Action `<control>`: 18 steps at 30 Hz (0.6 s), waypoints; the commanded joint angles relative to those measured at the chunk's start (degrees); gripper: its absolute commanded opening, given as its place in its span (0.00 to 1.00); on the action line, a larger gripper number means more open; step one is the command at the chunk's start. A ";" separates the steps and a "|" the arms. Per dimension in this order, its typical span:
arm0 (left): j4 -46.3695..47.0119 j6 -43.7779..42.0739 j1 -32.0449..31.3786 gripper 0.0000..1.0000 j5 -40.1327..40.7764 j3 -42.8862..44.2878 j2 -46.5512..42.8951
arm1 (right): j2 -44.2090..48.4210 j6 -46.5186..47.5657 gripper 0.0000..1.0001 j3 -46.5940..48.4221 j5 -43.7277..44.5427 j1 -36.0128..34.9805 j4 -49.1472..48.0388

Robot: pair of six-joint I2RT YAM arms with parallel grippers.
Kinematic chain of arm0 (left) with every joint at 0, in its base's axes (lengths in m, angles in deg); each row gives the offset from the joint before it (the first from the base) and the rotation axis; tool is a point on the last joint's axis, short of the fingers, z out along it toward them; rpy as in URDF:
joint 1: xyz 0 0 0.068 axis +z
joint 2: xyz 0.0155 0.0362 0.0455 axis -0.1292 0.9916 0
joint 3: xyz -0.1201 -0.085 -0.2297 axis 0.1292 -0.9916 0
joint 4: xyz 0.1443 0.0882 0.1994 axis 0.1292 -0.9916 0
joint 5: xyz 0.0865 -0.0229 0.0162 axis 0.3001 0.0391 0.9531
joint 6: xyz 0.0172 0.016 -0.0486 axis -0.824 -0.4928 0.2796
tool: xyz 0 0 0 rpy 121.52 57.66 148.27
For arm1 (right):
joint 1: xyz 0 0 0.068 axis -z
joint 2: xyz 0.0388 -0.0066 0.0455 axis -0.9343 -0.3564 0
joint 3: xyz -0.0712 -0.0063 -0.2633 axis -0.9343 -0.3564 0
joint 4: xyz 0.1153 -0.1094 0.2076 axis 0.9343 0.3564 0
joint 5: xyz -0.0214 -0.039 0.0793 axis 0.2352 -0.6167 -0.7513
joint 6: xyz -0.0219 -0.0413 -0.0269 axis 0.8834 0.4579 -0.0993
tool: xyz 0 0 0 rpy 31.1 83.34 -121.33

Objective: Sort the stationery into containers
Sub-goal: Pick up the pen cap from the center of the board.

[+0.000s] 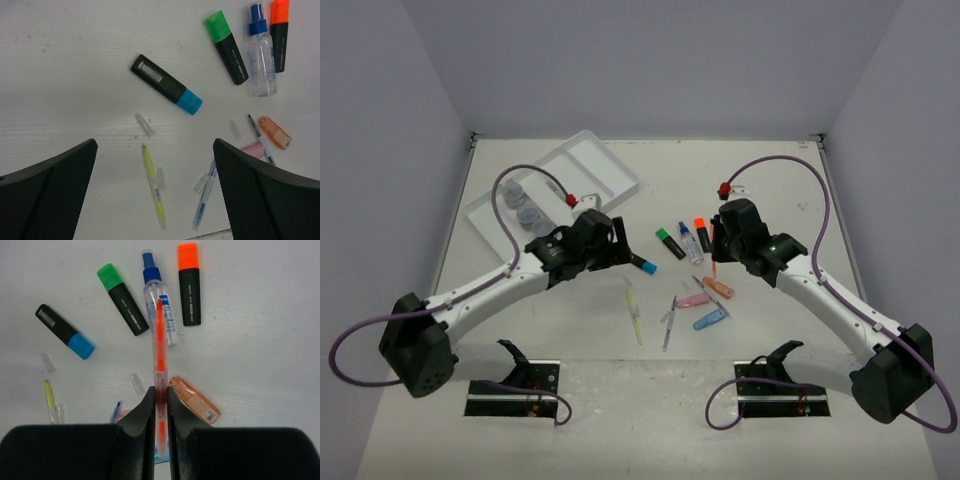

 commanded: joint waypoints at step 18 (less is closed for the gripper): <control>-23.04 25.44 -3.47 0.30 3.65 24.32 28.31 | 12.22 0.25 0.00 -4.23 0.60 -0.03 -5.74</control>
